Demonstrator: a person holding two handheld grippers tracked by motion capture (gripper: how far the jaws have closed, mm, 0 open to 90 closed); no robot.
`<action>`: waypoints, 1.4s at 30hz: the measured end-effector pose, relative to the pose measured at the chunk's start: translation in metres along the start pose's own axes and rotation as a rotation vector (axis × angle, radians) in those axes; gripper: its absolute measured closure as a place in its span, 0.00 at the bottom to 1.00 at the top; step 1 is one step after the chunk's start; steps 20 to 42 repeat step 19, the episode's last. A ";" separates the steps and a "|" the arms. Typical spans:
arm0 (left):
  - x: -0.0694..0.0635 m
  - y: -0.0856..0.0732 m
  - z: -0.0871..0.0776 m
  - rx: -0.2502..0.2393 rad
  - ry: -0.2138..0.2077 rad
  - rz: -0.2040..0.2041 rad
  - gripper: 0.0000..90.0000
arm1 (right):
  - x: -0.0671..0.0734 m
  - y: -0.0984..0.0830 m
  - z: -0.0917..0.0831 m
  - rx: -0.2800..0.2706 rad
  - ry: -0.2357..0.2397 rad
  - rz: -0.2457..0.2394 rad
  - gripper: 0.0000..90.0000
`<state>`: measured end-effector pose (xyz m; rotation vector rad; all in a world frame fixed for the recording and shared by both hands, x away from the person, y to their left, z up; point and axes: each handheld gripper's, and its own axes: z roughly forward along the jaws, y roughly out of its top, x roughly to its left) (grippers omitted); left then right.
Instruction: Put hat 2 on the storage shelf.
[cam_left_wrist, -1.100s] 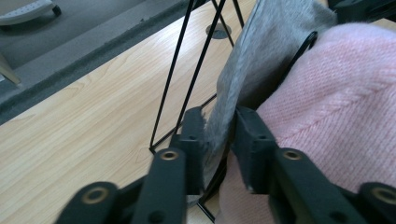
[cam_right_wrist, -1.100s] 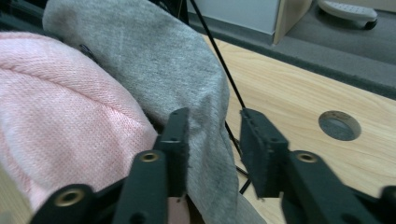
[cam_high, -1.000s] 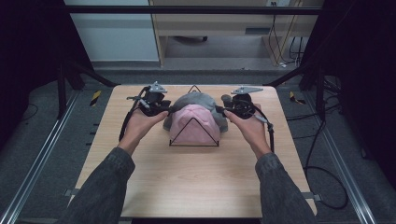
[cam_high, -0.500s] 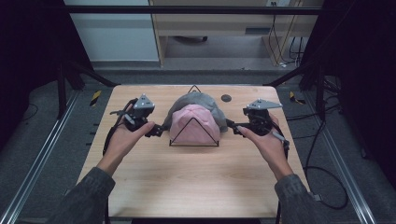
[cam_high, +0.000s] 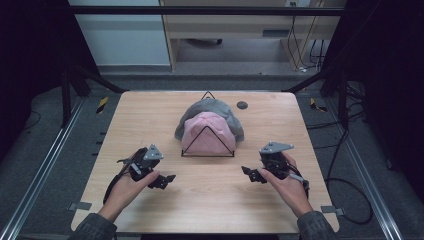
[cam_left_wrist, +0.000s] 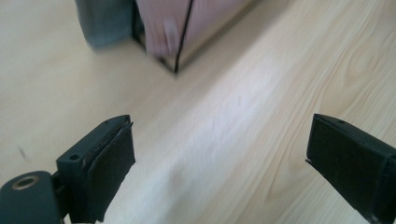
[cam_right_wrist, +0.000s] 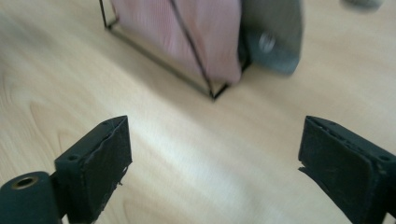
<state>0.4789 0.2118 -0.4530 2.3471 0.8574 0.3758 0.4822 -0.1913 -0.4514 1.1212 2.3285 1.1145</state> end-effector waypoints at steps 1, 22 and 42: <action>0.001 -0.005 0.003 0.013 -0.008 -0.012 0.08 | 0.000 -0.007 0.005 0.031 0.002 0.011 0.13; 0.009 -0.030 0.026 0.123 -0.008 -0.051 0.03 | 0.009 -0.049 0.033 0.091 -0.057 -0.011 0.05; 0.009 -0.030 0.026 0.123 -0.008 -0.051 0.03 | 0.009 -0.049 0.033 0.091 -0.057 -0.011 0.05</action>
